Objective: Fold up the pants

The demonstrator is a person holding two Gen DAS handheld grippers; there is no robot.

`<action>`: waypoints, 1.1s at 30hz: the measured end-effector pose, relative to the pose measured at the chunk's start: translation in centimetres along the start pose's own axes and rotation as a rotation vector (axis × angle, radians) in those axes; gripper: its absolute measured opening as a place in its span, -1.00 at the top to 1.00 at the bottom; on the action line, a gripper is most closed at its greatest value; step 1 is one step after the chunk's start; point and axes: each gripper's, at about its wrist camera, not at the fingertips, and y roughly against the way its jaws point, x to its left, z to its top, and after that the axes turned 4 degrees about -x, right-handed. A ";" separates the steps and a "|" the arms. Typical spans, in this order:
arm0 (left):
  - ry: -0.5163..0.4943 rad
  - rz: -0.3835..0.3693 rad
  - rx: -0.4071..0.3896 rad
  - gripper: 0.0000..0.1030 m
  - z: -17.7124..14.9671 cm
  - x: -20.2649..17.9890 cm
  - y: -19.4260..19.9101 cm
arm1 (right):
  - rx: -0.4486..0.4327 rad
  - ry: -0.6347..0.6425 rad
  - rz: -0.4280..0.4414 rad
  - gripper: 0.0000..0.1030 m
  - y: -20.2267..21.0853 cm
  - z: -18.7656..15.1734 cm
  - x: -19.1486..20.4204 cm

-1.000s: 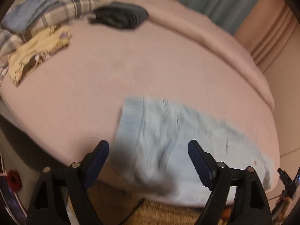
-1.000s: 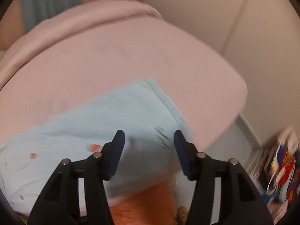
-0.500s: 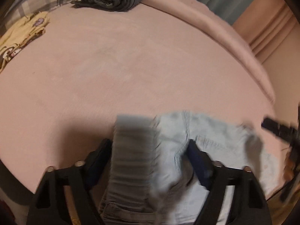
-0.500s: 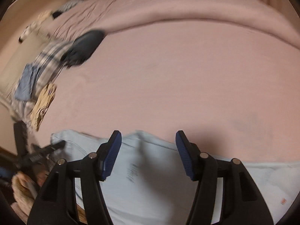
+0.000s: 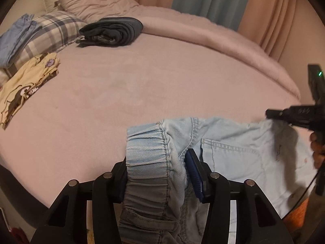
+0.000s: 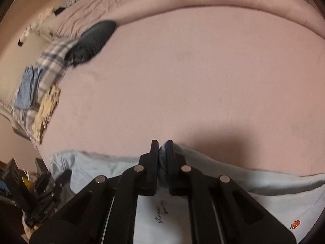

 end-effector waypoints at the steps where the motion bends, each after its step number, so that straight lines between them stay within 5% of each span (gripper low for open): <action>1: 0.010 -0.005 0.011 0.02 0.7 0.0 -0.9 | 0.001 0.005 -0.018 0.86 -0.4 0.1 0.3; 6: -0.008 0.035 0.062 -0.01 0.2 -0.2 -3.2 | 0.088 0.003 -0.092 0.86 -4.8 -0.3 -0.5; 15: 0.040 0.035 0.081 -0.03 0.6 -0.2 -2.3 | 0.055 0.102 -0.201 0.85 -6.1 0.1 1.4; 25: 0.041 0.062 -0.023 -0.03 2.9 -0.5 2.4 | -0.083 0.196 -0.175 0.80 0.0 1.6 2.7; 27: 0.069 0.029 -0.024 -0.03 3.2 -0.4 3.1 | -0.088 0.203 -0.165 0.80 0.8 1.8 3.2; 30: 0.103 -0.038 -0.013 -0.02 3.2 -0.6 3.7 | -0.071 0.208 -0.133 0.39 1.4 1.5 3.6; 33: 0.091 -0.125 0.017 0.09 2.7 -1.6 3.2 | -0.031 0.196 -0.083 0.35 1.4 0.0 3.1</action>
